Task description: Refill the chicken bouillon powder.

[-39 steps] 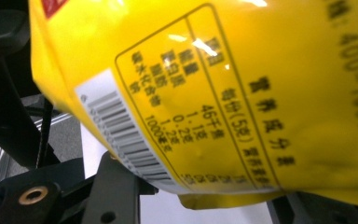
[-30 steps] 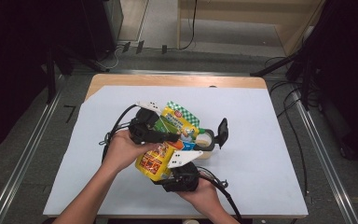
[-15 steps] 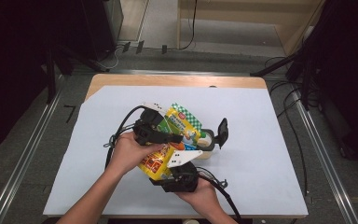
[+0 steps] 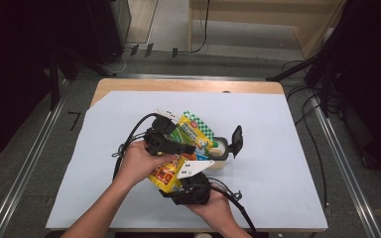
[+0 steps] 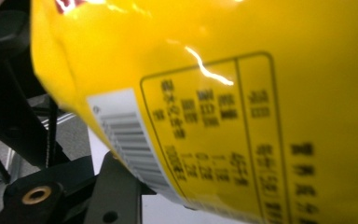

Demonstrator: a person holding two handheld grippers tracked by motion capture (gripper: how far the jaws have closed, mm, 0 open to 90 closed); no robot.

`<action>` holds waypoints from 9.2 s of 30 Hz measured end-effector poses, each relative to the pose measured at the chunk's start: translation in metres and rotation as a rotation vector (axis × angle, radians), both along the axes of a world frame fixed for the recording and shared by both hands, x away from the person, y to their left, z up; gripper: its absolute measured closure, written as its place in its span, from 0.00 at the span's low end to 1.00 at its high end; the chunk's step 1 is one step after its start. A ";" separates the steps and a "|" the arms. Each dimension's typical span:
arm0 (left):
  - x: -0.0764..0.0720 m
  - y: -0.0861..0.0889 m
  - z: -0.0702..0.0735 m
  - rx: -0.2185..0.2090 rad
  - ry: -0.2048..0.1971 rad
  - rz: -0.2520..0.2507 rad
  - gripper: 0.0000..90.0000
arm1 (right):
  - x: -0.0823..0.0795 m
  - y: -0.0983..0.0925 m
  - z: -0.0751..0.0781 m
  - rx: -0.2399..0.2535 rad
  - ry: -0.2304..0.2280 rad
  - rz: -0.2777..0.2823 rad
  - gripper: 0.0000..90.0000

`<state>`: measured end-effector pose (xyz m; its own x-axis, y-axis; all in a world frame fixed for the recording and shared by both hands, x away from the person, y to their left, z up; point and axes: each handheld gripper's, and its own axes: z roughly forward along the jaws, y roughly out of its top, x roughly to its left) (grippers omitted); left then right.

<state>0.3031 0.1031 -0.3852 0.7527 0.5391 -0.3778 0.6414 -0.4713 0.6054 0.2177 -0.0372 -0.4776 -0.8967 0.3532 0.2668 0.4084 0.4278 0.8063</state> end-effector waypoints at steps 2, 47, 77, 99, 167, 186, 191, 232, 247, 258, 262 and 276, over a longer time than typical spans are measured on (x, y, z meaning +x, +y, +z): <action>0.000 0.000 0.000 0.014 0.002 0.015 0.82 | -0.002 0.001 0.000 -0.018 -0.008 -0.014 0.65; -0.005 -0.008 0.010 0.101 0.058 0.057 0.77 | -0.002 -0.008 0.012 0.045 0.055 -0.076 0.70; 0.008 -0.012 0.017 0.098 0.145 0.051 0.79 | -0.006 -0.004 0.023 0.012 0.040 -0.091 0.71; 0.019 -0.024 0.018 0.173 0.186 0.068 0.84 | 0.000 0.003 0.019 -0.027 0.020 -0.089 0.66; 0.000 -0.005 0.037 0.162 0.151 0.069 0.95 | 0.003 -0.006 0.013 -0.009 0.101 -0.118 0.61; -0.001 -0.018 0.044 0.144 0.107 0.083 0.96 | 0.004 -0.012 0.023 0.161 0.161 -0.110 0.71; -0.002 -0.022 0.045 0.154 0.087 0.092 0.96 | 0.006 -0.011 0.025 0.158 0.163 -0.110 0.70; -0.004 -0.025 0.053 0.070 0.067 0.062 0.74 | 0.008 -0.013 0.033 0.200 0.167 -0.113 0.76; -0.008 -0.022 0.061 0.130 0.028 0.071 0.91 | 0.010 -0.014 0.032 0.186 0.166 -0.112 0.75; -0.012 -0.030 0.060 0.167 -0.003 0.070 0.97 | 0.006 -0.006 0.030 0.088 0.113 -0.126 0.68; -0.012 -0.031 0.060 0.163 0.000 0.074 0.97 | 0.005 -0.005 0.031 0.066 0.095 -0.135 0.66; -0.005 -0.032 0.062 0.136 0.010 0.052 0.92 | 0.008 -0.007 0.034 0.106 0.140 -0.145 0.76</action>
<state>0.2977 0.0714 -0.3229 0.7191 0.6242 -0.3056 0.6727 -0.5147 0.5316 0.2260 -0.0444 -0.4435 -0.7899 0.4394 0.4278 0.5710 0.2725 0.7744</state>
